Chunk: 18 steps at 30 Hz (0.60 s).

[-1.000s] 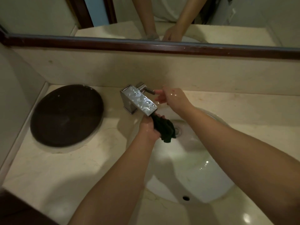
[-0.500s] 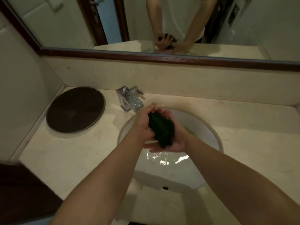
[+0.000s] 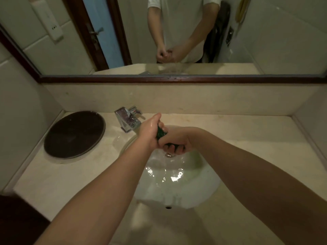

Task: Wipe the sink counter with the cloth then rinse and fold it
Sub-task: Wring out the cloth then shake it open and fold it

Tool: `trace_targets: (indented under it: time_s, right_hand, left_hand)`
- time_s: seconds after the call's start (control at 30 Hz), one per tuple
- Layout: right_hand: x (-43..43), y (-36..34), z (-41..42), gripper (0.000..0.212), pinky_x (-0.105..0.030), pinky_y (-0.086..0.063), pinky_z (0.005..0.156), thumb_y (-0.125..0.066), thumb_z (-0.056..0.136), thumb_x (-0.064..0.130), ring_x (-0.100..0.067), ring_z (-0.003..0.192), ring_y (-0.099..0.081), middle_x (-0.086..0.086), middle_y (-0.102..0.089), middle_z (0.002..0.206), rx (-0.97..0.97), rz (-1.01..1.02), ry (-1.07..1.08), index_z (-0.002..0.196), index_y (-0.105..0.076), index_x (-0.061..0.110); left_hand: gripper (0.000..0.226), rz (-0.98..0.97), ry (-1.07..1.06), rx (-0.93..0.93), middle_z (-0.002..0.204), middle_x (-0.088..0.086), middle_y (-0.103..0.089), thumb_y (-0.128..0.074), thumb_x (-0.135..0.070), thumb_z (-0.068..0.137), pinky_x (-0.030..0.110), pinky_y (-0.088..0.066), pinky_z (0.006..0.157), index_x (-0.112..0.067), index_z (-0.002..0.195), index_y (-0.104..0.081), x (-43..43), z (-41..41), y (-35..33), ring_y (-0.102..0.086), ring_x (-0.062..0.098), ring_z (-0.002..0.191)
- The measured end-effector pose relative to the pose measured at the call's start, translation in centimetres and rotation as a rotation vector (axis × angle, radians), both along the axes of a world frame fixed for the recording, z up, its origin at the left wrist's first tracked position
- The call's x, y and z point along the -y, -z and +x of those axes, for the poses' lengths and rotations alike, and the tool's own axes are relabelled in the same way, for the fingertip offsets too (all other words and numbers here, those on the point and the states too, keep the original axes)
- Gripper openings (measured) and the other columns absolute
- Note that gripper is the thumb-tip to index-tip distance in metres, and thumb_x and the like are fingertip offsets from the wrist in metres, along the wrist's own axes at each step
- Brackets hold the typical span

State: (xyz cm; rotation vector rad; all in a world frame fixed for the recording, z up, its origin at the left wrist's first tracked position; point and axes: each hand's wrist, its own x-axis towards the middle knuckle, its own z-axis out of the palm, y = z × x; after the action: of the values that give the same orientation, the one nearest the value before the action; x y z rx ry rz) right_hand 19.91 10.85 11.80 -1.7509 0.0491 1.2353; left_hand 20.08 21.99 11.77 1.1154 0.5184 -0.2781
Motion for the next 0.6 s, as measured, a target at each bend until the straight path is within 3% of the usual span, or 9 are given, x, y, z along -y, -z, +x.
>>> trace_targets:
  time_s: [0.1, 0.2, 0.3, 0.4, 0.43, 0.53, 0.6]
  right_hand:
    - [-1.3, -0.8, -0.5, 0.010, -0.018, -0.019, 0.039, -0.051, 0.085, 0.017, -0.012, 0.046, -0.026, -0.002, -0.039, 0.058, 0.091, -0.195, -0.041, 0.088, -0.042, 0.015]
    - [-2.1, -1.1, -1.1, 0.029, -0.023, -0.033, 0.042, -0.051, 0.098, 0.033, -0.016, 0.045, -0.041, -0.003, -0.049, 0.061, 0.314, -0.514, -0.193, 0.079, -0.050, 0.011]
    - [-2.4, -1.5, -1.6, 0.031, -0.025, -0.044, 0.054, -0.063, 0.092, 0.032, -0.016, 0.061, -0.053, 0.002, -0.053, 0.067, 0.646, -0.548, -0.204, 0.068, -0.048, 0.021]
    - [-4.6, -1.5, -1.5, 0.022, -0.026, -0.047, 0.073, -0.058, 0.095, 0.024, -0.017, 0.087, -0.060, 0.002, -0.057, 0.076, 0.757, -0.958, -0.201, 0.074, -0.055, 0.018]
    - [-4.8, -1.6, -1.4, 0.023, -0.026, -0.045, 0.073, -0.056, 0.095, 0.021, -0.019, 0.087, -0.061, 0.000, -0.054, 0.072, 0.786, -1.022, -0.214, 0.074, -0.055, 0.012]
    - [-3.1, -2.7, -0.8, 0.021, -0.023, -0.041, 0.051, -0.055, 0.091, 0.018, -0.020, 0.057, -0.053, -0.002, -0.046, 0.061, 0.754, -0.742, -0.262, 0.072, -0.052, 0.011]
    - [-1.0, -3.5, -0.8, 0.019, -0.021, -0.031, 0.040, -0.062, 0.084, 0.019, -0.016, 0.044, -0.041, -0.002, -0.048, 0.058, 0.523, -0.496, -0.085, 0.071, -0.051, 0.012]
  left_hand:
    - [0.028, 0.005, -0.094, -0.100, 0.049, 0.002, -0.044, -0.056, -0.015, 0.095, 0.020, -0.039, 0.037, -0.012, 0.070, -0.042, 0.1, 0.3, -0.1, -0.040, 0.014, 0.036]
    - [0.033, 0.070, -0.118, -0.154, 0.047, 0.003, -0.044, -0.052, -0.015, 0.095, 0.021, -0.042, 0.036, -0.013, 0.065, -0.042, -0.1, 0.4, 0.2, -0.042, 0.014, 0.032]
    - [0.038, 0.014, -0.084, -0.207, 0.035, -0.002, -0.042, -0.048, -0.018, 0.095, 0.024, -0.040, 0.054, -0.015, 0.059, -0.039, -0.5, 0.5, -0.1, -0.041, 0.016, 0.041]
    - [0.042, -0.039, -0.068, -0.214, 0.033, -0.003, -0.037, -0.043, -0.022, 0.097, 0.022, -0.033, 0.052, -0.017, 0.056, -0.035, -0.8, 0.5, -0.8, -0.035, 0.016, 0.043]
    - [0.043, -0.054, -0.066, -0.195, 0.035, -0.002, -0.038, -0.044, -0.023, 0.099, 0.022, -0.035, 0.050, -0.016, 0.057, -0.036, -0.9, 0.7, -0.9, -0.037, 0.016, 0.044]
    - [0.037, -0.042, 0.022, -0.126, 0.060, 0.004, -0.054, -0.054, -0.031, 0.098, 0.030, -0.049, 0.058, -0.012, 0.066, -0.048, -1.5, 0.8, -1.5, -0.051, 0.016, 0.057]
    - [0.030, 0.211, 0.174, 0.027, 0.084, 0.007, -0.064, -0.053, -0.035, 0.097, 0.034, -0.054, 0.069, -0.014, 0.077, -0.056, -2.1, 0.4, -2.0, -0.061, 0.019, 0.076]
